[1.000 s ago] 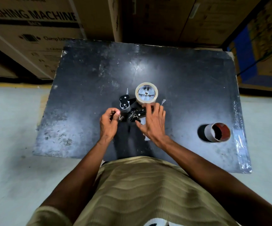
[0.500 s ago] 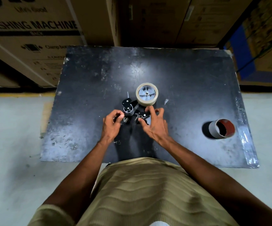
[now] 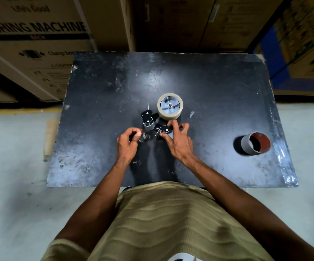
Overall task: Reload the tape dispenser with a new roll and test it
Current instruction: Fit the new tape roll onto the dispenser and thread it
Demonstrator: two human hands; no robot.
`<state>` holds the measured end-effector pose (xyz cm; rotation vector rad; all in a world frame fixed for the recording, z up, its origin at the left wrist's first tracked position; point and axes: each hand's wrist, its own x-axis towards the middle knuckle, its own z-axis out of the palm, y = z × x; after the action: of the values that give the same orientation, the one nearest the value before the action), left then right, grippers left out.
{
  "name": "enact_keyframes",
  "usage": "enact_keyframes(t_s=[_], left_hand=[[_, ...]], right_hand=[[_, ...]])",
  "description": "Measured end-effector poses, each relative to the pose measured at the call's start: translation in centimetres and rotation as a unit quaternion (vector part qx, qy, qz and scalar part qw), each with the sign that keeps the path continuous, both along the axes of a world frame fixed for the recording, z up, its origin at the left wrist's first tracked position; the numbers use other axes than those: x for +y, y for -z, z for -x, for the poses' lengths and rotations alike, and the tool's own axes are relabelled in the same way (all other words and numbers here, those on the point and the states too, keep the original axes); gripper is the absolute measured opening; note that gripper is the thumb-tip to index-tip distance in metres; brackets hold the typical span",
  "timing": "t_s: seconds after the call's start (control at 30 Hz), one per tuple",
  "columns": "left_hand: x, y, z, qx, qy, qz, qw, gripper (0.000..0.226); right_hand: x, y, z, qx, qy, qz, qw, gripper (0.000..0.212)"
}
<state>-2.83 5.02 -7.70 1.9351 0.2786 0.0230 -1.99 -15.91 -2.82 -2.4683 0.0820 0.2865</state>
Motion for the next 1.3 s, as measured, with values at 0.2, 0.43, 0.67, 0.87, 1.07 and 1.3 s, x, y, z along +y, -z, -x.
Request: enact_keyframes(t_s=[0.2,0.43,0.67,0.87,1.07,1.3], left_hand=[[1.0,0.1,0.7,0.001,0.011,0.009,1.0,0.009],[1.4,-0.4,0.2,0.002,0.022,0.021,1.0,0.007],[1.6,-0.6,-0.3,0.01,0.006,0.036,0.999,0.018],[1.7,-0.8,-0.6,0.02,0.005,0.051,0.998,0.013],[1.7,-0.7,-0.7,0.017,-0.002,0.062,0.998,0.013],[1.7,-0.6,-0.8,0.024,-0.012,0.073,0.997,0.009]], right_hand=[[-0.1,-0.2,-0.1,0.007,-0.004,0.016,1.0,0.041],[0.4,-0.5,-0.2,0.001,0.007,0.027,1.0,0.056],[0.2,-0.2,-0.3,-0.009,-0.011,0.046,0.999,0.063],[0.4,-0.3,-0.4,-0.029,-0.008,0.097,0.995,0.068],[1.0,-0.8,-0.9,-0.043,-0.006,0.18,0.983,0.079],[1.3,-0.7,-0.8,-0.055,-0.011,0.194,0.979,0.075]])
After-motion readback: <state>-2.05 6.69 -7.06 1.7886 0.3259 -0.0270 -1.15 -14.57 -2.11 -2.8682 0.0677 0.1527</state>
